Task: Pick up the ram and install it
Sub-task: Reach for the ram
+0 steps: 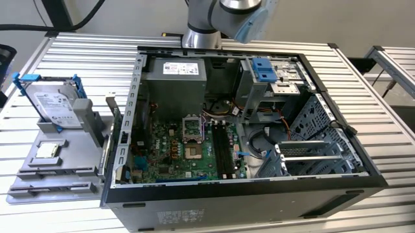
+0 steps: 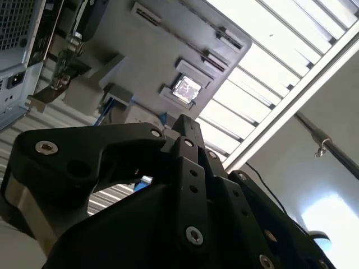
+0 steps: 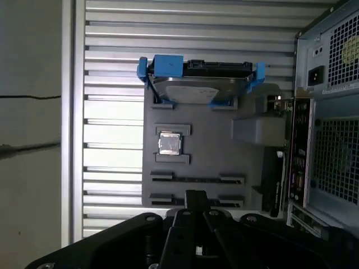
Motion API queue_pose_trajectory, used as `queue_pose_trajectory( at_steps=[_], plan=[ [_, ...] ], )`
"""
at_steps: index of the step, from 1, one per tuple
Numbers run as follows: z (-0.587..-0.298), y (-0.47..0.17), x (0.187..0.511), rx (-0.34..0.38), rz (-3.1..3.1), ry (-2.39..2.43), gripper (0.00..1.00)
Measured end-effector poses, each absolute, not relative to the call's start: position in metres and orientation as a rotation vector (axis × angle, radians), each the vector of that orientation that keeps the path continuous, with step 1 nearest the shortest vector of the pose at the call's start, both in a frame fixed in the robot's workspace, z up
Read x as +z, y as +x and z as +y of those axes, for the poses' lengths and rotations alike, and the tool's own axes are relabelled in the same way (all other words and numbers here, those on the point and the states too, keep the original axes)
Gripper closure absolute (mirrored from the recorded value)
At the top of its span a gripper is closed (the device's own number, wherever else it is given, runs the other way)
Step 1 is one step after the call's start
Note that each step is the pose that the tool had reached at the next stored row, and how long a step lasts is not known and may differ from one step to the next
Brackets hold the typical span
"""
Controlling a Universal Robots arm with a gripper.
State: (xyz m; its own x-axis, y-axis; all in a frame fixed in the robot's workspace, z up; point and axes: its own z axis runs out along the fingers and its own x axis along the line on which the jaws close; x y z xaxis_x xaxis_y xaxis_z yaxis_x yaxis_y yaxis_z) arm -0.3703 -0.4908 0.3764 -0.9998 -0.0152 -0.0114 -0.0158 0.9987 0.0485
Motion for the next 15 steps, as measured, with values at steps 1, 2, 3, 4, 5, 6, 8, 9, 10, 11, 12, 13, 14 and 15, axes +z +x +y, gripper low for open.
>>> queue_pose_trajectory(
  at_steps=[1,2,3,4,5,6,8,9,10,11,12,13,14,15],
  plan=[
    [-0.494,-0.37,0.376,0.076,3.13,-0.024,1.0],
    [-0.498,-0.37,0.376,0.076,3.13,-0.024,1.0],
    [-0.502,-0.37,0.376,0.076,3.13,-0.024,1.0],
    [-0.505,-0.37,0.376,0.076,3.13,-0.024,1.0],
    [-0.509,-0.37,0.376,0.076,3.13,-0.024,1.0],
    [-0.512,-0.37,0.375,0.076,3.131,-0.024,1.0],
    [-0.519,-0.37,0.375,0.076,3.131,-0.024,1.0],
    [-0.522,-0.37,0.375,0.076,3.131,-0.024,1.0],
    [-0.525,-0.37,0.375,0.076,3.131,-0.024,1.0],
    [-0.528,-0.37,0.375,0.076,3.131,-0.024,1.0],
    [-0.531,-0.37,0.375,0.076,3.132,-0.024,1.0],
    [-0.534,-0.37,0.374,0.076,3.132,-0.024,1.0],
    [-0.536,-0.37,0.374,0.076,3.132,-0.024,1.0],
    [-0.539,-0.37,0.374,0.076,3.133,-0.024,1.0]
  ],
)
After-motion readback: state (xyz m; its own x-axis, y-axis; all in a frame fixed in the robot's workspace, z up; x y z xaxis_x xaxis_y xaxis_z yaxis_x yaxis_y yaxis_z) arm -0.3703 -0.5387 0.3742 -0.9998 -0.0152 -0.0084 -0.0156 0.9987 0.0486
